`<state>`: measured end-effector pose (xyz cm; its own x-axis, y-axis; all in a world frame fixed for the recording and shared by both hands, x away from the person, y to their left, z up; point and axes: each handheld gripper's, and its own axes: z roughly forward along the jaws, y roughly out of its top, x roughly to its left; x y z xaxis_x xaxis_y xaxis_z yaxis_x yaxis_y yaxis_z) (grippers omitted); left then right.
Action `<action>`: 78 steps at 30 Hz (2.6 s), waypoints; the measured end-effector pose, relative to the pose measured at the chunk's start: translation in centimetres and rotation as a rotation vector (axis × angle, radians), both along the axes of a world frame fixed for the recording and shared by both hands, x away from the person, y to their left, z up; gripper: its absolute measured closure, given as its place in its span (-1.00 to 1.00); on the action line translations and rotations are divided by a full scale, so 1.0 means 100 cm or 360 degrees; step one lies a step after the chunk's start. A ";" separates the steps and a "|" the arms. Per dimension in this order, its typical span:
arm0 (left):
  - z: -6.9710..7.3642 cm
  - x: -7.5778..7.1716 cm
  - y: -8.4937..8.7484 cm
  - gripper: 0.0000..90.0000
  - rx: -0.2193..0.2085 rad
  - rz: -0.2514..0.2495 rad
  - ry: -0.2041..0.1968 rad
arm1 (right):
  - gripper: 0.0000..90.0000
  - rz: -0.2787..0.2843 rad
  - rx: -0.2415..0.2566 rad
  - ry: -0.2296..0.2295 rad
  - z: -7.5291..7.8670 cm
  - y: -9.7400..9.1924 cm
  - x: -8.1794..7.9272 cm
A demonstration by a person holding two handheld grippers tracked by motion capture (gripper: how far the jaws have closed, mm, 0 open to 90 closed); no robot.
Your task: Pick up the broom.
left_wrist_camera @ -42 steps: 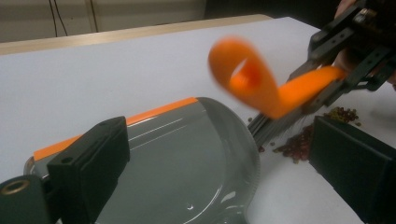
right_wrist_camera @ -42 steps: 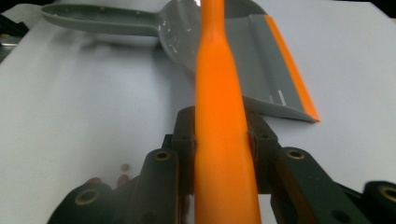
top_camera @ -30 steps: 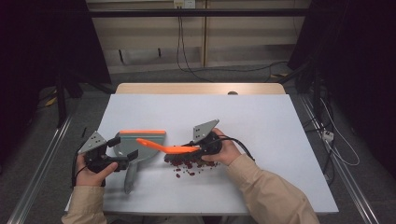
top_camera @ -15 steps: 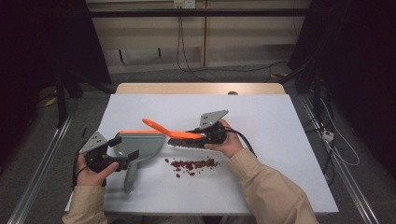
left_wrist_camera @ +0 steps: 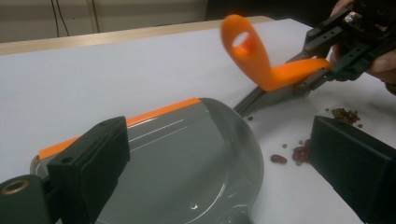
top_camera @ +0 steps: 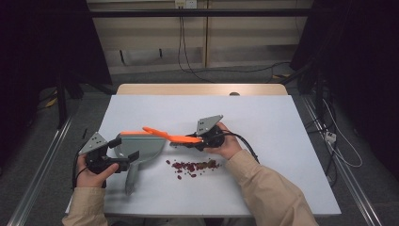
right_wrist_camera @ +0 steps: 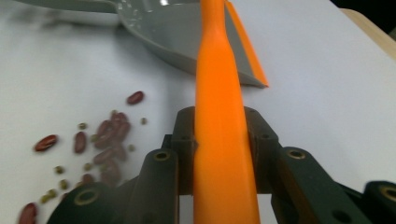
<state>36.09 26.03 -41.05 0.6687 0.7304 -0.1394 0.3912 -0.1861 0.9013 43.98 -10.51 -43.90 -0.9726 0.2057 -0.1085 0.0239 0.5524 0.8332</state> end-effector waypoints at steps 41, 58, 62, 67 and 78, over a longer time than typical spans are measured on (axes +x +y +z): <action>0.001 -0.001 -0.004 -0.87 0.0016 -0.0021 -0.0009 | 0.59 -0.0673 0.0537 0.0352 0.022 -0.003 -0.074; 0.003 -0.003 -0.004 -0.87 0.0000 -0.0016 -0.0033 | 0.59 -0.0860 0.0584 0.0396 0.017 0.029 -0.101; 0.003 -0.003 -0.005 -0.87 -0.0003 -0.0017 -0.0034 | 0.59 -0.0855 0.0583 0.0418 0.013 0.034 -0.105; 0.004 -0.003 -0.005 -0.87 -0.0002 -0.0017 -0.0035 | 0.59 -0.0870 0.0575 0.0444 0.009 0.039 -0.109; 0.004 -0.003 -0.005 -0.87 0.0005 -0.0012 -0.0037 | 0.59 -0.0838 0.0574 0.0563 -0.003 0.047 -0.117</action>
<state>35.83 25.54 -40.70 0.6771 0.7258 -0.1215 0.3690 -0.1920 0.9094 32.31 -5.83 -44.16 -0.6992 0.6193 0.3571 0.5125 0.0860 0.8544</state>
